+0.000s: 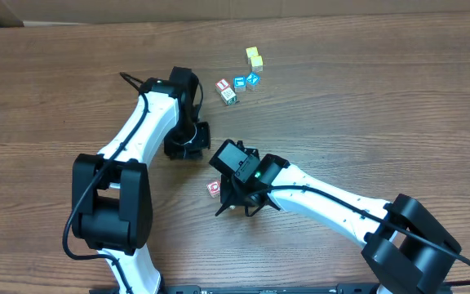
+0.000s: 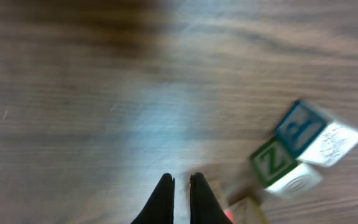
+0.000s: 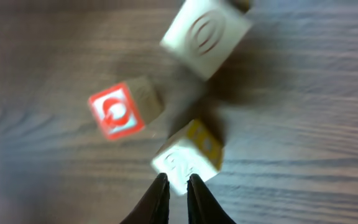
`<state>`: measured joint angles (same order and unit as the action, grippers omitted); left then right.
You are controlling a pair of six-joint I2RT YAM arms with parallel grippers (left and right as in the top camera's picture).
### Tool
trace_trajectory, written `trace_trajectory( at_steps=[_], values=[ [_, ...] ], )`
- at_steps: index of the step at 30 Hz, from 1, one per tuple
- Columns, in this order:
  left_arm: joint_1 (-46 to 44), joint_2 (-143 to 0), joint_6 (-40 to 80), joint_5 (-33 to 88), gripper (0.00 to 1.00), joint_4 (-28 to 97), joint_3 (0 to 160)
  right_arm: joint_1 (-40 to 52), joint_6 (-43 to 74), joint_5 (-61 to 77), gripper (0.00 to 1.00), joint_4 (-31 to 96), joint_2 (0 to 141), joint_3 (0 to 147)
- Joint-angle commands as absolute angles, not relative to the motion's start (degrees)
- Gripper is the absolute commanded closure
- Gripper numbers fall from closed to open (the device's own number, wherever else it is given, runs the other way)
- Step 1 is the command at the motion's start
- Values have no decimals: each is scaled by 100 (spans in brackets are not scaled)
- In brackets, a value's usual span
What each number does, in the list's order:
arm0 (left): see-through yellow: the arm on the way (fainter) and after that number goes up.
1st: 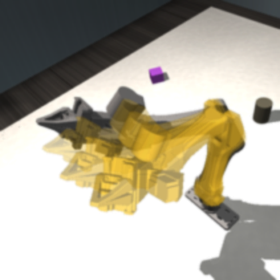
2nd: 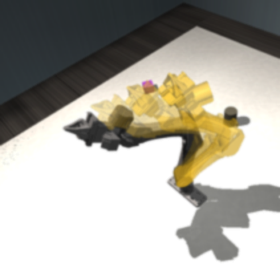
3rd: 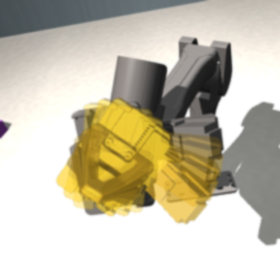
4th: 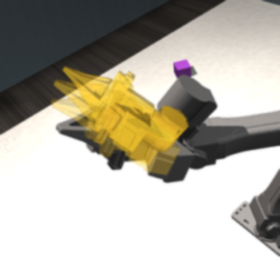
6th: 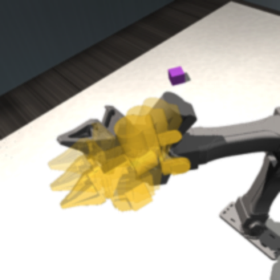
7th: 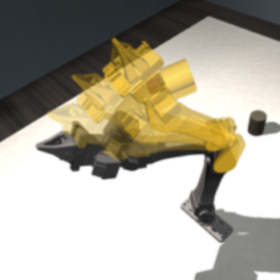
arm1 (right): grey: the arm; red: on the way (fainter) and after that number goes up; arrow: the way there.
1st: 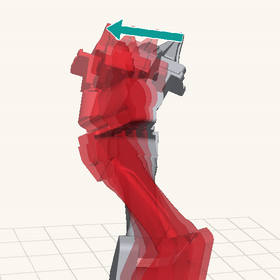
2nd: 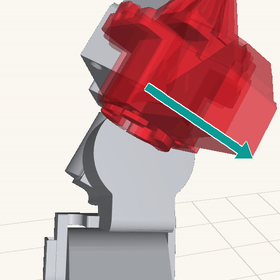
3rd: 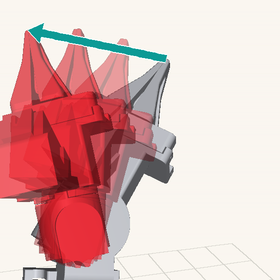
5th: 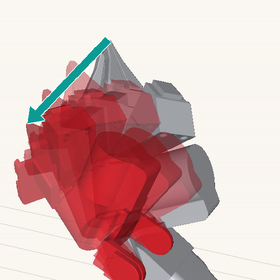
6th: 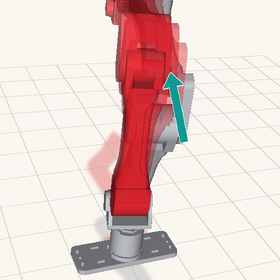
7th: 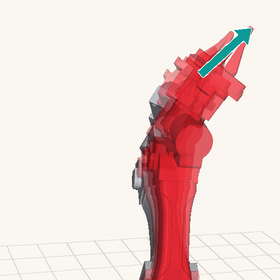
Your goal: Flip 4 blocks
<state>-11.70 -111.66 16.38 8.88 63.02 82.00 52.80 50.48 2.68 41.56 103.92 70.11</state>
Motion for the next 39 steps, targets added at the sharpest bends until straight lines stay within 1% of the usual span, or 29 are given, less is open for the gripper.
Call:
trace_trajectory(
  at_steps=[1,5,11,14,19,25,27,34,39],
  values=[
    [-1319,-11275,1549,1061,96,6084,8169,5153,5424,-346,87,4130,10385,7107],
    [-1481,-11295,1588,1059,96,5885,8165,4869,5461,-447,87,4115,10385,7087],
    [-1828,-11314,1590,1048,96,5356,8034,4466,5878,-410,88,3983,10471,7035],
    [-1911,-11314,1822,878,96,5179,7959,4370,5878,-246,89,3791,10560,7035],
    [-1916,-11314,2038,794,96,4836,7719,4368,5881,-137,96,3710,10737,7035],
    [-1920,-11314,2038,797,96,4748,7516,4464,5889,-8,96,3756,10750,7015],
    [-1920,-11314,2036,803,96,4757,7472,4480,6112,-14,96,3736,10750,6895],
    [-1920,-11314,2082,904,96,4906,7249,4495,6309,54,96,3439,10750,6696],
    [-1920,-11314,2082,1057,96,4788,7019,4495,6307,49,96,3205,10750,6643]
  ],
)
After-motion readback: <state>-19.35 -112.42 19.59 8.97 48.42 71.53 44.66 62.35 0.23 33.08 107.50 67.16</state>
